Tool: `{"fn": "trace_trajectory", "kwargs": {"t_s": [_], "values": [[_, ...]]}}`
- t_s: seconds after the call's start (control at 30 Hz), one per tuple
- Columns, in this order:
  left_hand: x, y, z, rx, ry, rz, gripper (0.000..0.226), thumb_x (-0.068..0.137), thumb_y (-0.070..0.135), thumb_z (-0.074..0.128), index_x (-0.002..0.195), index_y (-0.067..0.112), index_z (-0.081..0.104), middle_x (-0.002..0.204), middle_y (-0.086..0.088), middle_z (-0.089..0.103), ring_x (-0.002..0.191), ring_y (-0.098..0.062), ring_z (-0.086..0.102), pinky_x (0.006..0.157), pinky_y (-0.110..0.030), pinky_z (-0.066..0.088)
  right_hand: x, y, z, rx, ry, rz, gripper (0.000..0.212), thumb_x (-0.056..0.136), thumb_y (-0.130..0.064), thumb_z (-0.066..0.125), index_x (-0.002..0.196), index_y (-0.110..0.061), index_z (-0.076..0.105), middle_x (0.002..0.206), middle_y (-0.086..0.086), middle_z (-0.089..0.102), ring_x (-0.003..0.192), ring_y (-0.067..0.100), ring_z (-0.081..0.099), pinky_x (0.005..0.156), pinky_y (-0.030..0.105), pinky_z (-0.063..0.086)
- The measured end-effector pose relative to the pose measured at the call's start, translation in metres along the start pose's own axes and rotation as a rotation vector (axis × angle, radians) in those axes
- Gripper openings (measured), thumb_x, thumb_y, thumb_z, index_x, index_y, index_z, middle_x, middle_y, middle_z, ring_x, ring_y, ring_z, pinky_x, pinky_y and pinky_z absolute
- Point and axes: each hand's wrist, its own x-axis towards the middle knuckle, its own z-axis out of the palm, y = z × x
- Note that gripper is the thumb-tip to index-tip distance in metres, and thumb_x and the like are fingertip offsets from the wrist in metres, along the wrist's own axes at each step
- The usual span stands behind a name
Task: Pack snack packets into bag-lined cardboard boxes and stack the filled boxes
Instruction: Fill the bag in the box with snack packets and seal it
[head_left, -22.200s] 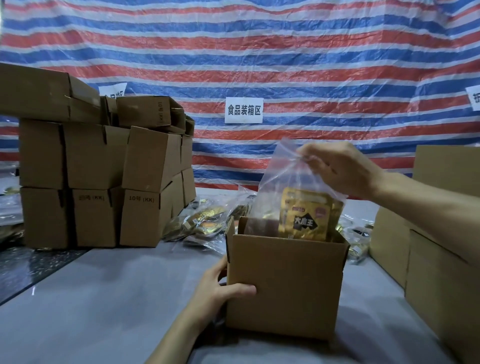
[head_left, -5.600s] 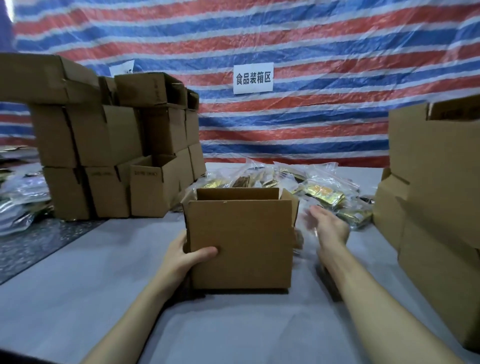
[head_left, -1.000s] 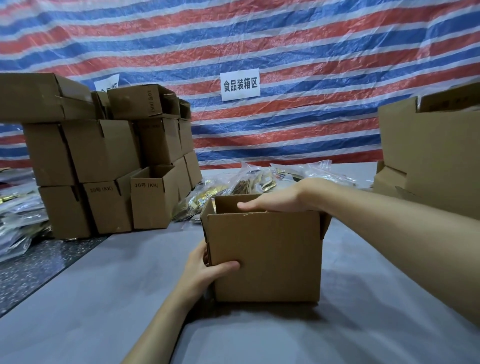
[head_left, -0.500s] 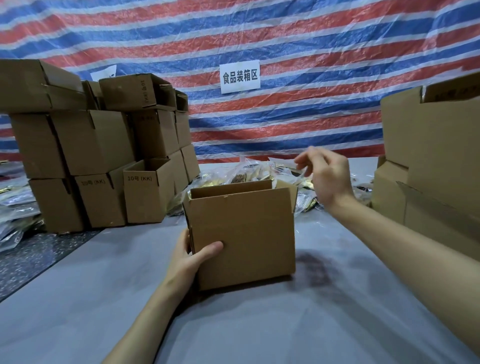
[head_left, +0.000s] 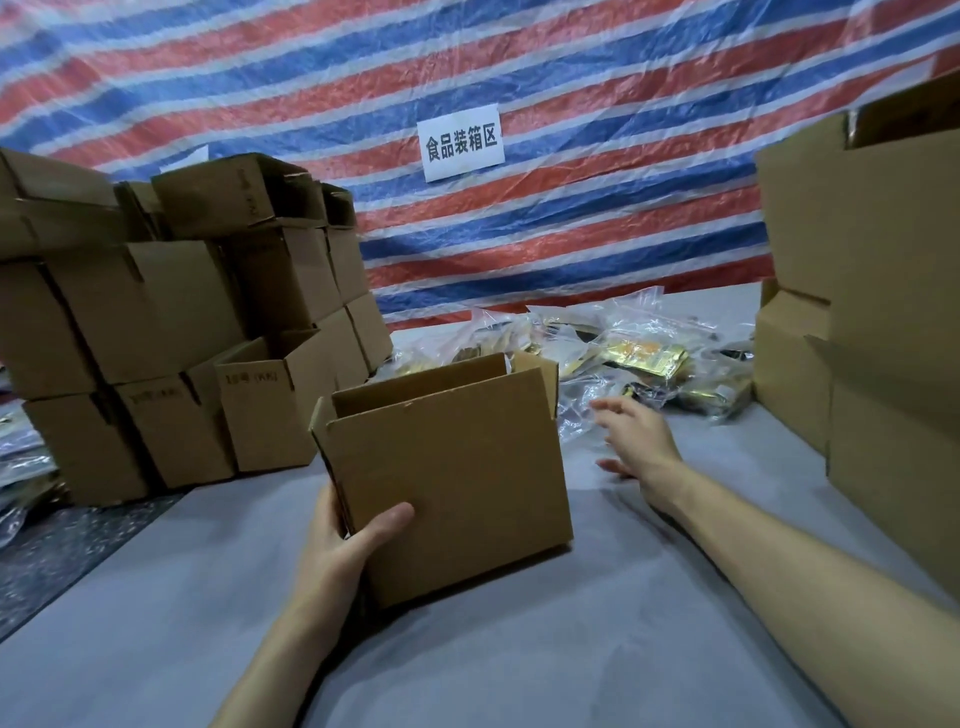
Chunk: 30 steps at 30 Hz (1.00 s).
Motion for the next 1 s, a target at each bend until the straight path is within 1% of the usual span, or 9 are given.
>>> {"fn": "trace_trajectory", "kwargs": {"t_s": [0.1,0.27,0.4,0.53,0.6,0.7,0.8,0.87,1.0], "values": [[0.001,0.001,0.002,0.010,0.008,0.002,0.110,0.033,0.063,0.097,0.130,0.031,0.055,0.116,0.004,0.074,0.105,-0.020,0.073,0.072,-0.030,0.062,0.010,-0.001,0.002,0.070,-0.022,0.039,0.018,0.098,-0.024,0.062,0.110,-0.030,0.073,0.118,-0.004,0.063,0.094,0.015,0.059,0.058,0.025,0.047],[0.000,0.000,0.004,0.023,0.009,0.001,0.096,0.039,0.054,0.094,0.124,0.033,0.057,0.111,0.006,0.075,0.100,-0.019,0.073,0.068,-0.028,0.062,0.020,0.002,0.000,0.139,-0.054,0.123,0.029,0.101,-0.024,0.062,0.129,-0.020,0.064,0.123,-0.003,0.056,0.112,0.019,0.055,0.073,0.033,0.058],[0.000,0.000,0.003,0.024,0.012,-0.006,0.091,0.043,0.048,0.089,0.126,0.030,0.057,0.112,0.002,0.075,0.099,-0.022,0.074,0.072,-0.033,0.062,0.015,0.007,-0.010,0.094,-0.053,0.093,0.030,0.098,-0.013,0.065,0.125,0.000,0.067,0.094,0.000,0.064,0.084,0.013,0.058,0.082,0.032,0.055],[0.000,0.002,0.004,0.019,0.001,0.012,0.110,0.028,0.061,0.097,0.126,0.028,0.058,0.112,0.003,0.075,0.098,-0.020,0.074,0.066,-0.026,0.062,-0.005,0.010,-0.023,-0.266,-0.030,-0.023,0.028,0.092,-0.006,0.060,0.101,0.020,0.066,0.083,0.035,0.066,0.072,0.022,0.047,0.069,0.033,0.044],[-0.001,0.002,0.004,0.019,0.003,0.024,0.114,0.027,0.063,0.097,0.128,0.027,0.057,0.113,0.003,0.075,0.098,-0.020,0.074,0.066,-0.026,0.062,-0.016,0.004,-0.032,-0.410,0.007,-0.032,0.029,0.090,-0.013,0.061,0.078,0.012,0.071,0.065,0.014,0.061,0.065,0.022,0.051,0.064,0.033,0.047],[0.000,0.000,0.001,0.007,-0.016,0.017,0.099,0.040,0.054,0.094,0.129,0.029,0.057,0.115,0.003,0.075,0.101,-0.022,0.073,0.068,-0.028,0.062,-0.036,-0.005,-0.047,-0.535,0.039,-0.035,0.042,0.094,-0.036,0.061,0.066,-0.009,0.076,0.060,-0.008,0.072,0.063,0.017,0.069,0.066,0.037,0.059],[-0.001,-0.002,0.000,0.005,-0.036,0.001,0.104,0.038,0.057,0.096,0.129,0.026,0.058,0.116,0.000,0.075,0.102,-0.024,0.074,0.069,-0.030,0.063,-0.056,-0.002,-0.065,-0.556,0.116,-0.094,0.049,0.091,-0.050,0.061,0.055,-0.018,0.074,0.055,-0.009,0.070,0.062,0.012,0.070,0.068,0.034,0.058],[-0.001,-0.003,-0.001,0.004,-0.052,0.005,0.104,0.038,0.058,0.096,0.130,0.024,0.059,0.118,-0.002,0.075,0.103,-0.025,0.073,0.070,-0.031,0.063,-0.062,-0.001,-0.077,-0.472,0.170,-0.124,0.048,0.090,-0.046,0.065,0.052,-0.018,0.072,0.056,-0.008,0.070,0.057,0.009,0.066,0.061,0.030,0.054],[-0.002,-0.006,-0.004,-0.011,-0.076,0.044,0.079,0.054,0.044,0.086,0.126,0.027,0.060,0.117,0.001,0.075,0.103,-0.021,0.074,0.069,-0.026,0.062,-0.053,-0.007,-0.094,-0.378,0.382,-0.155,0.017,0.088,-0.028,0.071,0.074,-0.019,0.072,0.072,-0.006,0.069,0.078,0.022,0.066,0.064,0.029,0.041]]}}
